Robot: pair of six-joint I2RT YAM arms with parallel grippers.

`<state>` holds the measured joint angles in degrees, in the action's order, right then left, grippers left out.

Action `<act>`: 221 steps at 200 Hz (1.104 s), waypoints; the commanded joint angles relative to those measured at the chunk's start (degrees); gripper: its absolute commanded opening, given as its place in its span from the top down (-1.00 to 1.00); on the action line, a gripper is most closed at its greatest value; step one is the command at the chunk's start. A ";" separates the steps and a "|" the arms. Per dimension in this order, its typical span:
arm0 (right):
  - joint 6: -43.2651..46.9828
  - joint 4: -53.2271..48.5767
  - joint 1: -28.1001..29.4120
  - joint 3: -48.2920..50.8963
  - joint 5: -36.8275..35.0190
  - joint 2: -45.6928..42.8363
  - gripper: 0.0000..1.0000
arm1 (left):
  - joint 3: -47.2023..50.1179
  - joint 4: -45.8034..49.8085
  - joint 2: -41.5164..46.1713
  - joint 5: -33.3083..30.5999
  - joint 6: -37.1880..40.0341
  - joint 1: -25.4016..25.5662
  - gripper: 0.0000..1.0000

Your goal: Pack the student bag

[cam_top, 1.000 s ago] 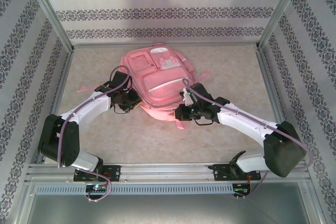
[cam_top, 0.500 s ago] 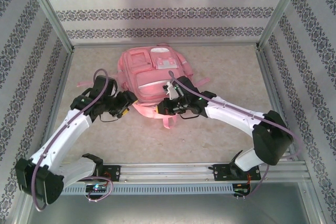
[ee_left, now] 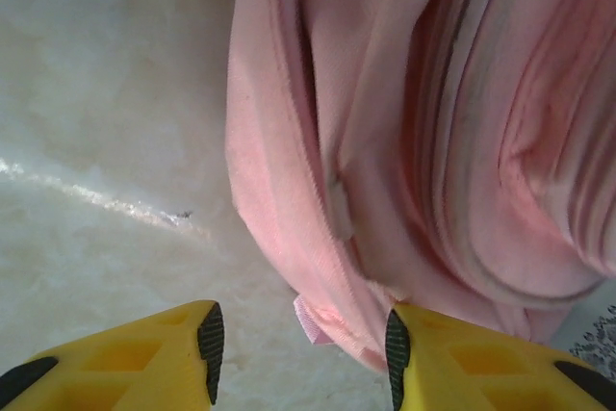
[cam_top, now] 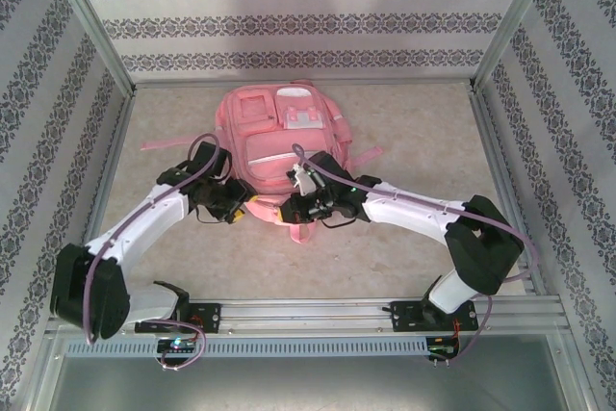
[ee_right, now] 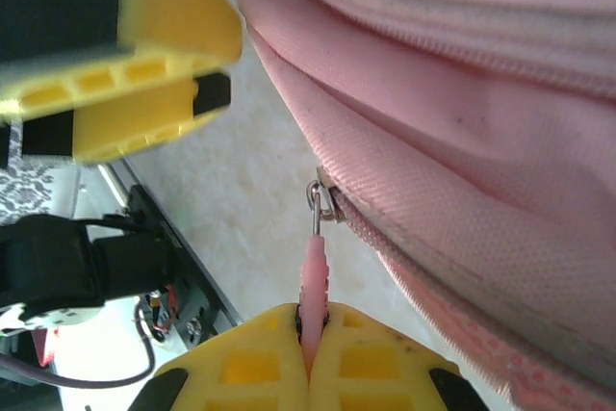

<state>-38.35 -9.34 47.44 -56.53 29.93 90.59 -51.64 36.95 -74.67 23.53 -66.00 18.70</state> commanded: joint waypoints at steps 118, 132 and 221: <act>0.56 2.89 1.91 5.00 -7.78 4.72 1.00 | -12.07 1.37 -12.21 -3.02 7.88 0.49 0.17; 0.32 2.77 1.45 4.34 -7.71 4.01 1.00 | -9.63 1.86 -9.23 -3.55 7.04 0.46 0.22; -4.26 8.07 -1.56 4.96 -2.82 0.72 1.00 | 3.01 -5.59 -1.75 -5.04 1.27 -1.10 0.02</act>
<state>-40.88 -3.46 46.46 -52.07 25.15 92.79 -47.88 35.16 -75.42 20.01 -63.99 18.61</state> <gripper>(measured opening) 0.058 0.481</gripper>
